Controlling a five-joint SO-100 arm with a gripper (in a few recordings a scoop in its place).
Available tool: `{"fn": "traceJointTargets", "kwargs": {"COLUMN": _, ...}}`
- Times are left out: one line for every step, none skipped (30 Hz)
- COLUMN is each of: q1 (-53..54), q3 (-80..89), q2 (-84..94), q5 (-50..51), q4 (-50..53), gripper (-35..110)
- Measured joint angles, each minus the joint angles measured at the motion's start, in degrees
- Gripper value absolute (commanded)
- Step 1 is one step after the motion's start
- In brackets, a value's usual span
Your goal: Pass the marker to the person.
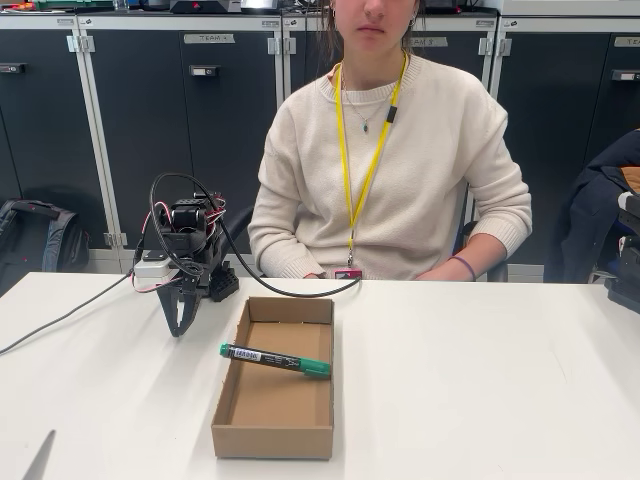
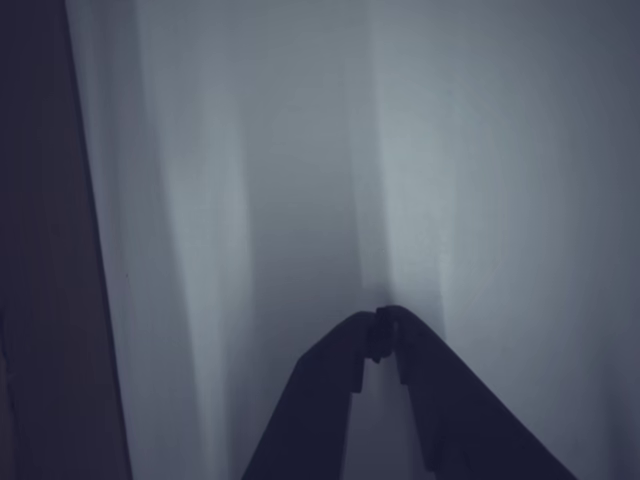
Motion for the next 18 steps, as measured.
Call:
{"fn": "traceJointTargets", "kwargs": {"q1": 0.0, "q3": 0.0, "q2": 0.0, "q5": 0.0, "q4": 0.0, "gripper": -5}}
{"fn": "traceJointTargets", "kwargs": {"q1": 0.0, "q3": 0.0, "q2": 0.0, "q5": 0.0, "q4": 0.8, "gripper": -5}}
{"fn": "traceJointTargets", "kwargs": {"q1": 0.0, "q3": 0.0, "q2": 0.0, "q5": 0.0, "q4": 1.3, "gripper": -5}}
{"fn": "traceJointTargets", "kwargs": {"q1": 0.0, "q3": 0.0, "q2": 0.1, "q5": 0.0, "q4": 1.4, "gripper": -5}}
{"fn": "traceJointTargets", "kwargs": {"q1": 0.0, "q3": 0.0, "q2": 0.1, "q5": 0.0, "q4": 1.6, "gripper": -5}}
{"fn": "traceJointTargets", "kwargs": {"q1": 0.0, "q3": 0.0, "q2": 0.2, "q5": 0.0, "q4": 1.6, "gripper": -5}}
{"fn": "traceJointTargets", "kwargs": {"q1": 0.0, "q3": 0.0, "q2": 0.2, "q5": 0.0, "q4": 1.6, "gripper": -5}}
{"fn": "traceJointTargets", "kwargs": {"q1": 0.0, "q3": 0.0, "q2": 0.2, "q5": 0.0, "q4": 1.6, "gripper": -5}}
{"fn": "traceJointTargets", "kwargs": {"q1": 0.0, "q3": 0.0, "q2": 0.2, "q5": 0.0, "q4": 1.6, "gripper": -5}}
{"fn": "traceJointTargets", "kwargs": {"q1": 0.0, "q3": 0.0, "q2": 0.2, "q5": 0.0, "q4": 1.6, "gripper": -5}}
{"fn": "traceJointTargets", "kwargs": {"q1": 0.0, "q3": 0.0, "q2": 0.2, "q5": 0.0, "q4": 1.6, "gripper": -5}}
{"fn": "traceJointTargets", "kwargs": {"q1": 0.0, "q3": 0.0, "q2": 0.2, "q5": 0.0, "q4": 1.6, "gripper": -5}}
{"fn": "traceJointTargets", "kwargs": {"q1": 0.0, "q3": 0.0, "q2": 0.2, "q5": 0.0, "q4": 1.6, "gripper": -5}}
{"fn": "traceJointTargets", "kwargs": {"q1": 0.0, "q3": 0.0, "q2": 0.2, "q5": 0.0, "q4": 1.6, "gripper": -5}}
{"fn": "traceJointTargets", "kwargs": {"q1": 0.0, "q3": 0.0, "q2": 0.2, "q5": 0.0, "q4": 1.6, "gripper": -5}}
{"fn": "traceJointTargets", "kwargs": {"q1": 0.0, "q3": 0.0, "q2": 0.2, "q5": 0.0, "q4": 1.6, "gripper": -5}}
{"fn": "traceJointTargets", "kwargs": {"q1": 0.0, "q3": 0.0, "q2": 0.2, "q5": 0.0, "q4": 1.6, "gripper": -5}}
{"fn": "traceJointTargets", "kwargs": {"q1": 0.0, "q3": 0.0, "q2": 0.2, "q5": 0.0, "q4": 1.6, "gripper": -5}}
